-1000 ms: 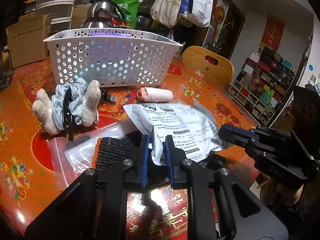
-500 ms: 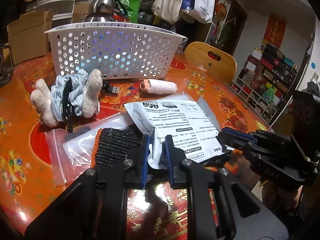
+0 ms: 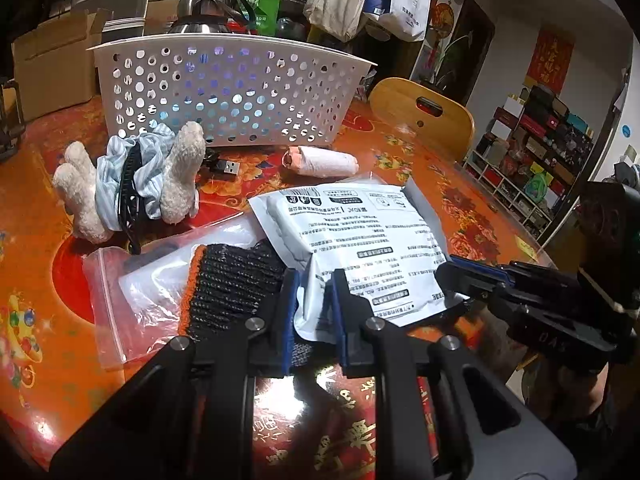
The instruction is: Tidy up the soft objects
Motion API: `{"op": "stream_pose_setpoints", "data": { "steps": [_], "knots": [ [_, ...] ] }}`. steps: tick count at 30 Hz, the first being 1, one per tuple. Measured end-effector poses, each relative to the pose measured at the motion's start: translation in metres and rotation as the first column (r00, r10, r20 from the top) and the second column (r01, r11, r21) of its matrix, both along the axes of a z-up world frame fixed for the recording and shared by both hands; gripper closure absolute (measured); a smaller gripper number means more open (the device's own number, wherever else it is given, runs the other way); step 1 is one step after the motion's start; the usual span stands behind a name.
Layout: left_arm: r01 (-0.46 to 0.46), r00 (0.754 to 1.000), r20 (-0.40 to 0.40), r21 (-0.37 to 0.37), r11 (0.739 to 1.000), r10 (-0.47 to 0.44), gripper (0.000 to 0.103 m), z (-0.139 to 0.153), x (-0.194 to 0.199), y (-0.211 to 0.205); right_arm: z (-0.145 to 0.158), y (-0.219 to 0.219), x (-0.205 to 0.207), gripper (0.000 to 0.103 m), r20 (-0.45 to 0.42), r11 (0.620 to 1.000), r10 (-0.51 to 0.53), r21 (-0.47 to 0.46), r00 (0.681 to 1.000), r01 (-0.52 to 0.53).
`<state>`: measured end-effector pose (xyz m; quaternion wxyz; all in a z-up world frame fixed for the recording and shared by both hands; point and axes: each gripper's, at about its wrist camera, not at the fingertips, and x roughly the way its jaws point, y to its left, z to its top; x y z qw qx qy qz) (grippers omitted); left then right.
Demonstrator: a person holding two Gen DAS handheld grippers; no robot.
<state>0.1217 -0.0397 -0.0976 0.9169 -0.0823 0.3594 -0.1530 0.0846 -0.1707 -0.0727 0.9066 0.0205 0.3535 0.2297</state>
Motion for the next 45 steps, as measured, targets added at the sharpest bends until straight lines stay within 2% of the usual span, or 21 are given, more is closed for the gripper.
{"op": "stream_pose_setpoints", "data": {
  "steps": [4, 11, 24, 29, 33, 37, 42, 45],
  "knots": [
    [-0.004, 1.0, 0.003, -0.012, 1.0, 0.004, 0.088, 0.0, -0.001, 0.002, -0.003, -0.008, 0.004, 0.096, -0.022, 0.998, 0.009, 0.06, 1.0, -0.008],
    [-0.001, 0.999, 0.041, -0.022, 1.0, 0.002, 0.091, 0.012, -0.006, 0.004, 0.01, -0.005, -0.002, 0.101, 0.023, 0.998, 0.005, 0.056, 1.0, -0.006],
    [-0.015, 0.989, 0.147, -0.041, 0.999, 0.021, 0.091, 0.067, -0.014, 0.017, 0.064, 0.002, -0.001, 0.101, 0.132, 0.998, 0.043, 0.041, 0.99, -0.048],
    [-0.029, 0.981, 0.192, -0.033, 0.999, 0.035, 0.091, 0.099, -0.009, 0.029, 0.09, 0.014, 0.004, 0.101, 0.185, 0.998, 0.063, 0.014, 0.981, -0.067],
    [-0.037, 0.976, 0.213, -0.041, 0.998, 0.045, 0.091, 0.123, 0.004, 0.04, 0.116, 0.025, 0.016, 0.101, 0.23, 0.996, 0.082, 0.002, 0.97, -0.085],
    [-0.036, 0.976, 0.212, -0.041, 0.999, 0.044, 0.091, 0.148, 0.034, 0.052, 0.142, 0.034, 0.039, 0.101, 0.255, 0.995, 0.096, -0.007, 0.962, -0.098],
    [-0.05, 0.981, 0.186, -0.027, 0.998, 0.054, 0.091, 0.171, 0.098, 0.069, 0.174, 0.055, 0.084, 0.101, 0.28, 0.994, 0.11, -0.041, 0.954, -0.103],
    [-0.067, 0.987, 0.146, -0.026, 0.997, 0.07, 0.091, 0.175, 0.137, 0.08, 0.183, 0.067, 0.12, 0.101, 0.253, 0.993, 0.118, -0.043, 0.96, -0.111]
  ]
}}
